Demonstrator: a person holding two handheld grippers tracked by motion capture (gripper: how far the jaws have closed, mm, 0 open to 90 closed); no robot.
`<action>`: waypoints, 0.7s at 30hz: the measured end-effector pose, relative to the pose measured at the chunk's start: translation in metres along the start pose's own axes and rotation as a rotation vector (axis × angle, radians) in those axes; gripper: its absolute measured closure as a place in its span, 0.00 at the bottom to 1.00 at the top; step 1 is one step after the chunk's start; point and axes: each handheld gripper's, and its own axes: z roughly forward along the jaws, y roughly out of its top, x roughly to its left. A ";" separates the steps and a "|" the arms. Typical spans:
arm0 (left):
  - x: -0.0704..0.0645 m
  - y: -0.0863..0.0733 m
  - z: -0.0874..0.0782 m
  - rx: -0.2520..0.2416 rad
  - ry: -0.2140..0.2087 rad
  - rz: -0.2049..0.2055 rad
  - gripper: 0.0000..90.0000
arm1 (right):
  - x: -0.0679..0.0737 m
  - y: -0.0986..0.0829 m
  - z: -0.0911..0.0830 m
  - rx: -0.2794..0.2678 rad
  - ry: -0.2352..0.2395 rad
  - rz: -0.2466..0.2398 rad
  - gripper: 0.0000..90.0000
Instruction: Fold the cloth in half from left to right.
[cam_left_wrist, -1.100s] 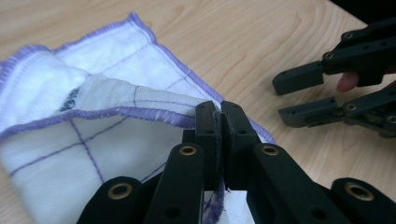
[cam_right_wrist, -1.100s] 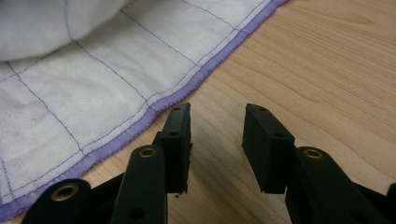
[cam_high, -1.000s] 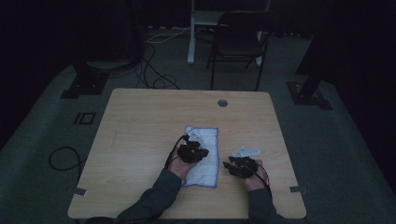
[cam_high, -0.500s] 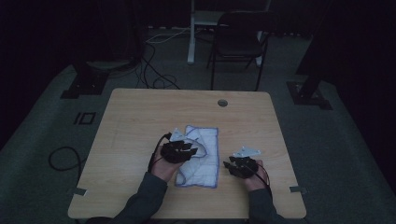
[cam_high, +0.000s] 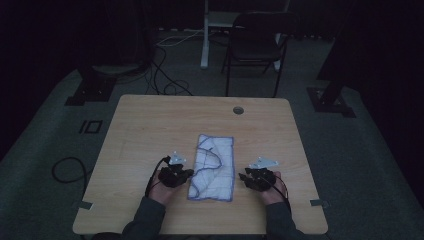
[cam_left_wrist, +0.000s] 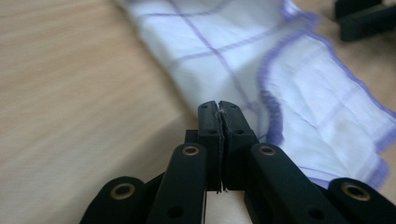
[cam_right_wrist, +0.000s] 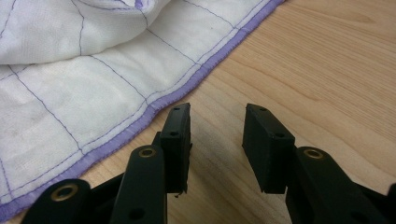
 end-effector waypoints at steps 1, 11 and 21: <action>-0.003 0.000 0.001 0.001 -0.008 0.007 0.99 | 0.000 0.000 0.000 0.000 0.000 0.000 0.69; -0.034 0.007 0.015 0.011 -0.078 0.078 0.96 | 0.003 0.003 -0.002 -0.018 0.001 -0.003 0.69; -0.046 0.006 0.024 0.027 -0.091 0.119 0.92 | 0.016 0.025 0.001 -0.077 0.050 -0.023 0.69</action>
